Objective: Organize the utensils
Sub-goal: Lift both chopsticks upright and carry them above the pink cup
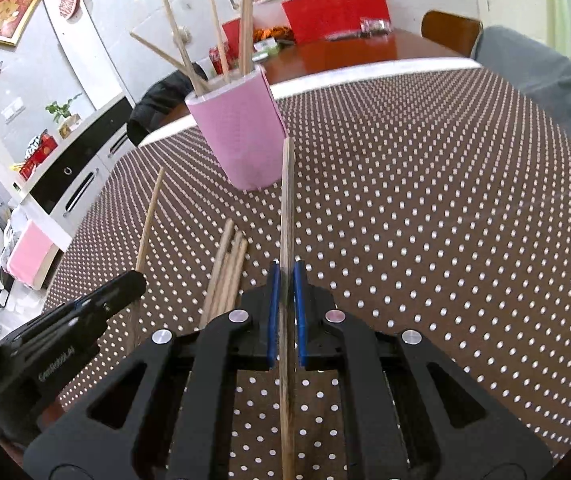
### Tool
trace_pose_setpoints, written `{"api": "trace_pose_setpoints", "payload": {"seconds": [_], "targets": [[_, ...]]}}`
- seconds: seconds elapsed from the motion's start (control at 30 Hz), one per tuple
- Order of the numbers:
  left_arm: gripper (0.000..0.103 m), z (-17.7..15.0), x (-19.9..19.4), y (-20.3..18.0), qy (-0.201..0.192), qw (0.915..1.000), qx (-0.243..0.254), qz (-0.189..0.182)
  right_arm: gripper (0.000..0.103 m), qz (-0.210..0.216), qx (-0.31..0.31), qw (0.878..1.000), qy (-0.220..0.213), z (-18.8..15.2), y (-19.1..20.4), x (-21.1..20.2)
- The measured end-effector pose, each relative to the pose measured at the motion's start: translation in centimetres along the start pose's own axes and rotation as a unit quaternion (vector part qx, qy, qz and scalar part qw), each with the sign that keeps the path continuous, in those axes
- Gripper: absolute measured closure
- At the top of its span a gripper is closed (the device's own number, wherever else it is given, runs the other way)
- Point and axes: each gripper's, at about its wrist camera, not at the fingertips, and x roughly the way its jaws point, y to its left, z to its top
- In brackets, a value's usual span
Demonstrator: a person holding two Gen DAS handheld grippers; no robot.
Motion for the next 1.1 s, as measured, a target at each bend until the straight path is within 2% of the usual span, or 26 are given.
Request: {"api": "trace_pose_setpoints", "payload": {"seconds": [0.17, 0.53, 0.73, 1.1], "targets": [[0.097, 1.8, -0.6, -0.9, -0.024, 0.9997, 0.0, -0.006, 0.095, 0.027, 0.014, 0.999, -0.012, 1.1, -0.1, -1.2], [0.097, 4.4, -3.2, -2.6, -0.071, 0.9972, 0.024, -0.008, 0.095, 0.012, -0.031, 0.996, -0.08, 3.9, 2.5, -4.0], [0.097, 6.5, -3.5, -2.7, -0.08, 0.9963, 0.028, -0.011, 0.096, 0.002, -0.05, 0.993, -0.11, 5.8, 3.5, -4.8], [0.097, 11.1, -3.7, -3.8, -0.137, 0.9889, 0.056, 0.001, 0.096, -0.015, -0.073, 0.983, -0.169, 10.4, 5.6, -6.2]]}}
